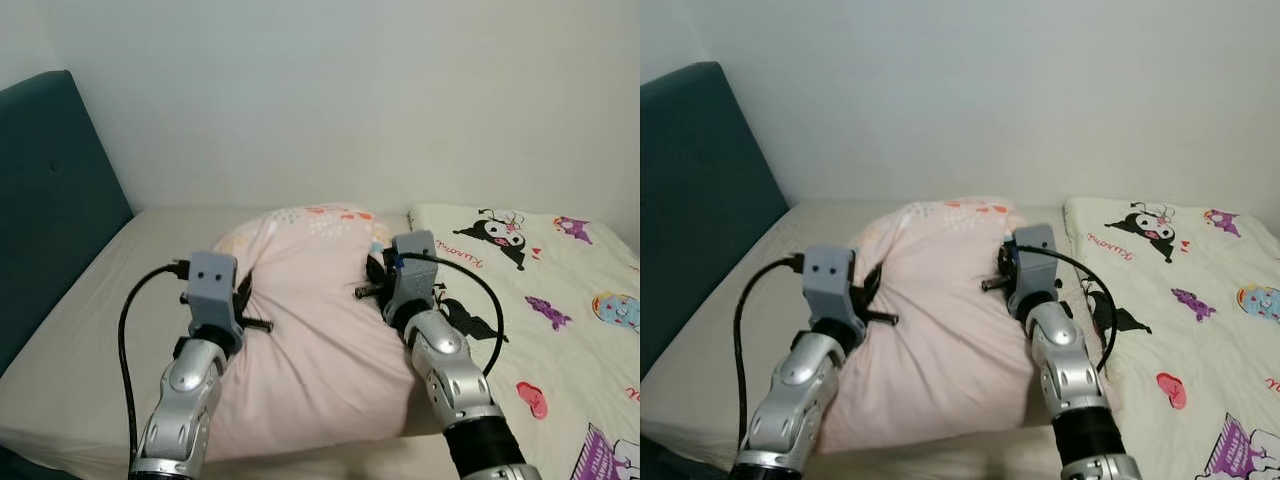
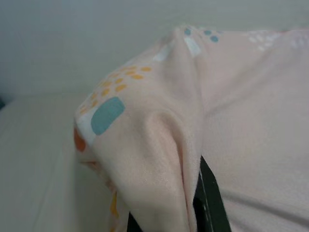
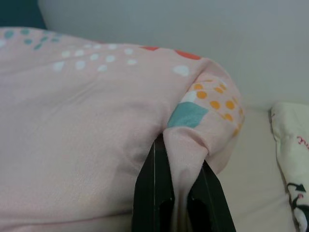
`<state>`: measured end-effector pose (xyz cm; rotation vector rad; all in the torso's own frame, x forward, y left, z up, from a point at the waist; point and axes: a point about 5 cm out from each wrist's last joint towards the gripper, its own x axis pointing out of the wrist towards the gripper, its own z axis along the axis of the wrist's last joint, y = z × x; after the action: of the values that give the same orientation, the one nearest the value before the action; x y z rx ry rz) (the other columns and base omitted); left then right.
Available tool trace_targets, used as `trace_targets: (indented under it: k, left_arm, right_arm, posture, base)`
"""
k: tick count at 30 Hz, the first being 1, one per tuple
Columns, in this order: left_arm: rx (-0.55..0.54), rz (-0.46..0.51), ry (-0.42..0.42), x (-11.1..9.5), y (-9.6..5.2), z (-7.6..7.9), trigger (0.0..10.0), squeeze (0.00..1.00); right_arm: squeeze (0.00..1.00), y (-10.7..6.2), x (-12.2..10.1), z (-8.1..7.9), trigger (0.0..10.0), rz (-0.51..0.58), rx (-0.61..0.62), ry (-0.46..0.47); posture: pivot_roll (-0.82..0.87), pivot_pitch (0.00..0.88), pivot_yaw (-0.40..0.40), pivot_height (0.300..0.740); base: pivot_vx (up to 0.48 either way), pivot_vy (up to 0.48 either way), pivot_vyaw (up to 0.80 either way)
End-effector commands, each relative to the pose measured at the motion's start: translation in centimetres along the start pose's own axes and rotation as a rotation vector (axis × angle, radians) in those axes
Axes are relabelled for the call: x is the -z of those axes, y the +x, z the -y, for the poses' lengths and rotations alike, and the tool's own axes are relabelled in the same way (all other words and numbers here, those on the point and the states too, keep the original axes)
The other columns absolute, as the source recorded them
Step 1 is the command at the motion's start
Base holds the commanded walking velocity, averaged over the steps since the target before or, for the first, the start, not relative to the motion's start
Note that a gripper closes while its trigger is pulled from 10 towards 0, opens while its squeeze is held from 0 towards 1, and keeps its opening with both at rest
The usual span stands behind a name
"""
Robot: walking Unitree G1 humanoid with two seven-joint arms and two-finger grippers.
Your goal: Clean up the room
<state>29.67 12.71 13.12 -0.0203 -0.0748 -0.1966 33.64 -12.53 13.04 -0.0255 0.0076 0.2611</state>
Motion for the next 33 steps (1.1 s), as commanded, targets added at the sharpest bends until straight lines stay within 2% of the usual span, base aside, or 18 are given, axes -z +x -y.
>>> trace_targets:
  k: [1, 4, 8, 11, 19, 33]
  left_arm:
    - [-0.004, -0.031, 0.026, 0.3, -0.1, 0.3, 10.0, 0.00]
    - [0.012, -0.060, -0.013, 0.8, -0.2, 0.7, 10.0, 0.00]
    - [-0.010, -0.088, -0.004, 1.3, -0.4, 0.9, 10.0, 0.00]
    - [0.014, -0.046, 0.034, 1.1, -0.4, 0.9, 10.0, 0.00]
    - [0.033, -0.031, 0.067, 0.8, -0.3, 1.1, 10.0, 0.00]
    - [0.031, -0.023, 0.073, 0.8, -0.2, 1.2, 10.0, 0.00]
  right_arm:
    - [0.00, 0.0, -0.3, -0.3, 10.0, 0.040, 0.007, -0.008]
    - [0.00, -0.2, 0.2, -0.1, 10.0, 0.024, 0.028, -0.019]
    - [0.00, -0.5, 0.7, 0.1, 10.0, 0.011, 0.043, -0.009]
    - [0.00, -0.8, 1.6, 0.8, 10.0, -0.019, 0.092, -0.019]
    - [0.00, -1.1, 2.2, 1.2, 10.0, -0.038, 0.130, 0.005]
    - [0.00, -1.1, 2.4, 1.6, 10.0, -0.043, 0.146, 0.015]
  posture:
    - [-0.03, 0.000, 0.006, 0.740]
    - [-0.03, 0.000, 0.010, 0.740]
    - [-0.03, 0.000, 0.013, 0.740]
    - [-0.03, 0.000, 0.013, 0.740]
    - [-0.03, 0.000, 0.017, 0.740]
    - [-0.03, 0.000, 0.013, 0.740]
  base:
    - [0.000, 0.000, 0.00]
    - [0.000, 0.000, 0.00]
    - [0.000, 0.000, 0.00]
    - [0.000, 0.000, 0.00]
    - [0.000, 0.000, 0.00]
    - [0.000, 0.000, -0.80]
